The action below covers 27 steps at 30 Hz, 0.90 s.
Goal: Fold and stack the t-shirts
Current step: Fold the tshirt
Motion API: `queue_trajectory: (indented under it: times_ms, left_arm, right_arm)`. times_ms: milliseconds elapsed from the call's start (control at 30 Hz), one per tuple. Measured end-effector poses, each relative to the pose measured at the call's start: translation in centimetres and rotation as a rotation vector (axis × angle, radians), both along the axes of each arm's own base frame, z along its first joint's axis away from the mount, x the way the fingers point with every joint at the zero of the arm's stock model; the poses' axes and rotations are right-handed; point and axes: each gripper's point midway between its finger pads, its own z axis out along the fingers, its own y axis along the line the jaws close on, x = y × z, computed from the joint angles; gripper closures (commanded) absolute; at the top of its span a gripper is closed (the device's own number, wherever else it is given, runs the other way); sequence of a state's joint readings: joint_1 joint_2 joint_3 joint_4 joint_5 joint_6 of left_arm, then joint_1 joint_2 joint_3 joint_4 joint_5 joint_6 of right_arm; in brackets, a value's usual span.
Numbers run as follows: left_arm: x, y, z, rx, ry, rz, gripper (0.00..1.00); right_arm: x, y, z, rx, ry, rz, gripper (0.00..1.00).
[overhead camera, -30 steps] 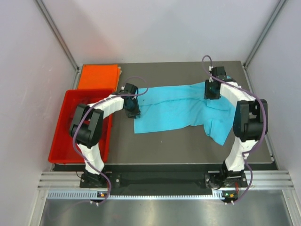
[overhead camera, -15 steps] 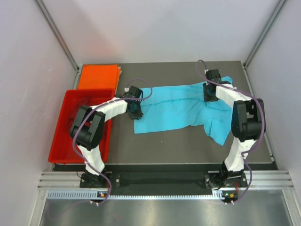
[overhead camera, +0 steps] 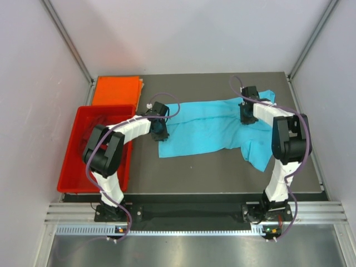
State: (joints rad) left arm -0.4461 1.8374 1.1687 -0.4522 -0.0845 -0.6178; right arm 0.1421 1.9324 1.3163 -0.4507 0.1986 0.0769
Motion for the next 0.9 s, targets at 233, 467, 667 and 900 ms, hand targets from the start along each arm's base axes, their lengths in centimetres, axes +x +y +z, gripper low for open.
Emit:
queue_trajectory:
  times_ms: [233, 467, 667, 900]
  left_arm:
    - [0.0, 0.1, 0.0, 0.004, -0.001, 0.006, 0.75]
    - [0.2, 0.5, 0.0, 0.025, -0.005, 0.019, 0.76]
    - [0.2, 0.6, 0.0, 0.033, -0.007, 0.024, 0.76]
    - [0.4, 1.2, 0.1, 0.059, -0.011, 0.038, 0.75]
  right_arm:
    - [-0.9, -1.0, 0.1, -0.065, 0.046, -0.026, 1.0]
    - [-1.5, -1.6, 1.4, -0.131, 0.09, -0.028, 0.98]
    - [-2.7, -1.2, 0.3, -0.165, 0.154, 0.004, 0.84]
    - [-3.5, 0.8, 0.2, -0.101, 0.182, 0.054, 0.63]
